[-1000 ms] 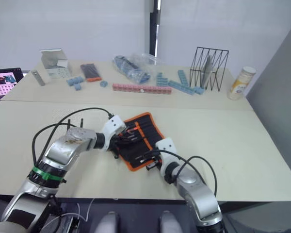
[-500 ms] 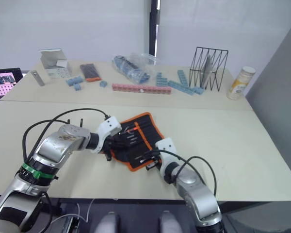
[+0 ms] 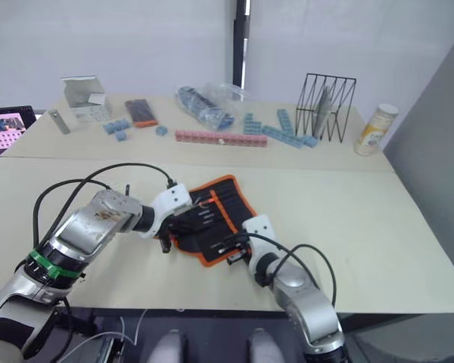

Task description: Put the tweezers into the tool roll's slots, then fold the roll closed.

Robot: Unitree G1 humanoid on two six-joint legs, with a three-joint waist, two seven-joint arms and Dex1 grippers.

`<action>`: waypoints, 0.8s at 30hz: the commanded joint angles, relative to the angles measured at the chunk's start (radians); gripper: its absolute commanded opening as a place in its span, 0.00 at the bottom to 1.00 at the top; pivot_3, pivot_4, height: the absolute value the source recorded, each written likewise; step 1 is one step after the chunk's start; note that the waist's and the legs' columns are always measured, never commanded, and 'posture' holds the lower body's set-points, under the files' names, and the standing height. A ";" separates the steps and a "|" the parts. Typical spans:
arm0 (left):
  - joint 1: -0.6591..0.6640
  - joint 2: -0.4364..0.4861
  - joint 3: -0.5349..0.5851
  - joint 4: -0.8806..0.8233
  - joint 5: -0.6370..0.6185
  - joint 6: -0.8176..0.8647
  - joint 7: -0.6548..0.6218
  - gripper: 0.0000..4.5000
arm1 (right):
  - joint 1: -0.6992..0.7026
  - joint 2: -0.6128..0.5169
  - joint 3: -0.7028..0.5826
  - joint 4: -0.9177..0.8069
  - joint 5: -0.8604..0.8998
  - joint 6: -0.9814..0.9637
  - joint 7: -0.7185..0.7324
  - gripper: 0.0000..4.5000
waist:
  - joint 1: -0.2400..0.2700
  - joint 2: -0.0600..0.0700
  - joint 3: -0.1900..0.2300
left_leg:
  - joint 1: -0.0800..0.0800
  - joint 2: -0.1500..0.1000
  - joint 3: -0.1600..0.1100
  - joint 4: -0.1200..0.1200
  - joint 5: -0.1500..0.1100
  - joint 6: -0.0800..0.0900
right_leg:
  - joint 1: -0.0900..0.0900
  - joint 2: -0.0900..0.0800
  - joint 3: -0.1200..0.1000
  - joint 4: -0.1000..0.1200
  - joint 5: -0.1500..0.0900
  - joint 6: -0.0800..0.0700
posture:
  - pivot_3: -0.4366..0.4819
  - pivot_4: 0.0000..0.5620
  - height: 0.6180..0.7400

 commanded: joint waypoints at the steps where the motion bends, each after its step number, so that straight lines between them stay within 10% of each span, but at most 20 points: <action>1: -0.037 -0.017 -0.014 -0.009 0.014 -0.010 -0.002 0.00 | 0.023 -0.001 0.001 0.027 -0.020 0.018 -0.022 0.00 | 0.000 0.000 0.000 | 0.000 0.000 0.000 0.000 0.000 0.000 | 0.000 0.000 0.000 0.000 0.000 0.000 | 0.48 0.27 0.37; 24: -0.203 -0.296 -0.138 0.421 0.195 -0.300 0.045 0.00 | 0.056 0.029 0.015 -0.013 -0.024 0.035 -0.057 0.00 | 0.014 0.000 0.000 | 0.000 -0.001 0.000 0.000 0.000 0.001 | 0.002 0.000 0.000 0.000 0.000 0.000 | 0.48 0.27 0.37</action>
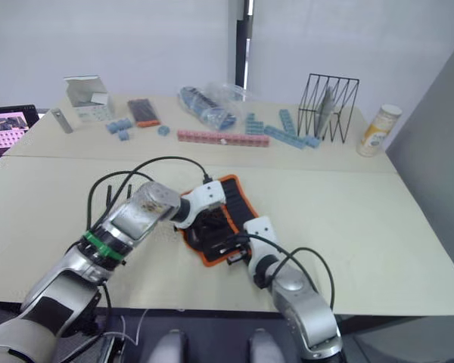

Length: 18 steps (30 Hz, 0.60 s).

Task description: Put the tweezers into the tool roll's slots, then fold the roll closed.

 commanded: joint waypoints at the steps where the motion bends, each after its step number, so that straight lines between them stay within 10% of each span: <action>1: -0.023 -0.038 -0.014 0.088 0.061 -0.077 0.031 0.00 | 0.025 -0.002 0.012 0.010 -0.007 0.035 -0.008 0.00 | 0.007 0.000 0.000 | 0.000 0.000 0.000 0.000 0.000 0.000 | 0.000 0.000 0.000 0.000 0.000 0.000 | 0.48 0.27 0.37; 10: 0.022 -0.010 0.034 0.044 0.066 -0.075 0.003 0.00 | 0.022 -0.013 -0.003 0.005 -0.005 0.044 -0.005 0.00 | 0.009 0.000 0.000 | 0.001 0.000 0.000 0.002 0.001 0.001 | 0.001 0.000 0.001 0.000 0.000 0.000 | 0.48 0.27 0.37; 18: 0.076 0.070 0.122 -0.108 0.021 -0.012 -0.016 0.61 | 0.011 -0.017 0.008 0.019 -0.006 0.043 0.011 0.00 | -0.007 0.001 0.000 | 0.001 0.000 0.000 0.000 0.001 0.002 | 0.000 0.000 0.001 0.001 0.000 0.000 | 0.48 0.27 0.37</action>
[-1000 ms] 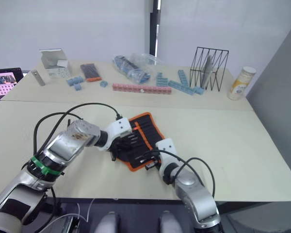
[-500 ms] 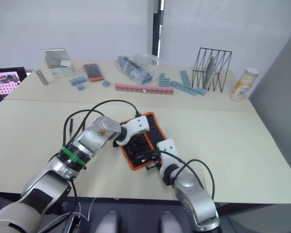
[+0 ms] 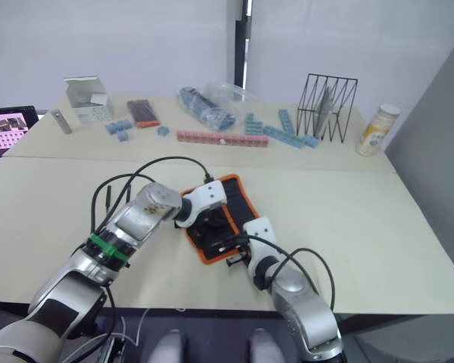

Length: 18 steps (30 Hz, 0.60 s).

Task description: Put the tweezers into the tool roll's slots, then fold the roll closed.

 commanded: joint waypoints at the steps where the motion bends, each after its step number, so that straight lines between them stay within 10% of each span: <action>1: 0.018 0.045 0.064 -0.076 -0.004 0.034 0.010 0.68 | 0.014 -0.013 0.004 0.028 -0.006 0.028 0.004 0.00 | -0.005 0.000 0.000 | 0.000 0.000 0.000 0.000 0.000 0.000 | 0.000 0.000 0.000 0.000 0.000 0.000 | 0.48 0.27 0.37; 18: 0.266 0.182 0.167 -0.181 -0.031 0.017 0.031 0.75 | -0.010 -0.030 0.001 0.040 -0.003 0.030 0.030 0.00 | -0.011 0.000 0.000 | 0.001 0.000 0.000 -0.001 0.000 0.000 | 0.001 0.000 0.000 0.000 0.000 0.000 | 0.48 0.27 0.37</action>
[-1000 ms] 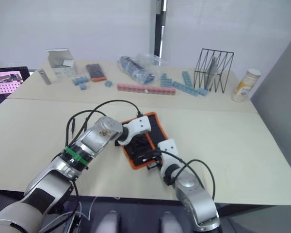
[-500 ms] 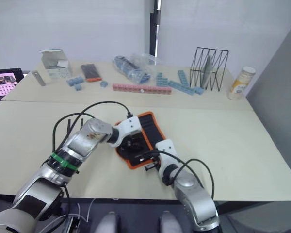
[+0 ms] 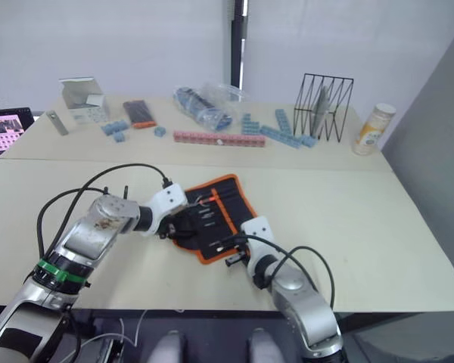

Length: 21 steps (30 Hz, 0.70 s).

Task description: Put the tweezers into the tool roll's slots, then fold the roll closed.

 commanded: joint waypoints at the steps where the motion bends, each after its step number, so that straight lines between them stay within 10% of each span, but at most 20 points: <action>1: 0.057 0.018 0.005 -0.001 0.002 0.017 0.008 0.75 | 0.005 -0.017 -0.008 0.028 -0.004 0.029 0.005 0.00 | -0.002 0.000 0.000 | 0.000 0.000 0.000 0.000 0.000 0.000 | 0.000 0.000 0.000 0.000 0.000 0.000 | 0.48 0.27 0.37; 21: 0.356 0.138 0.547 -0.137 -0.219 -0.052 0.094 0.75 | -0.019 -0.046 -0.011 0.057 0.000 0.014 0.052 0.00 | 0.002 0.000 0.000 | 0.000 0.001 0.001 0.000 0.000 0.000 | -0.001 0.000 0.000 0.000 0.000 0.000 | 0.48 0.27 0.37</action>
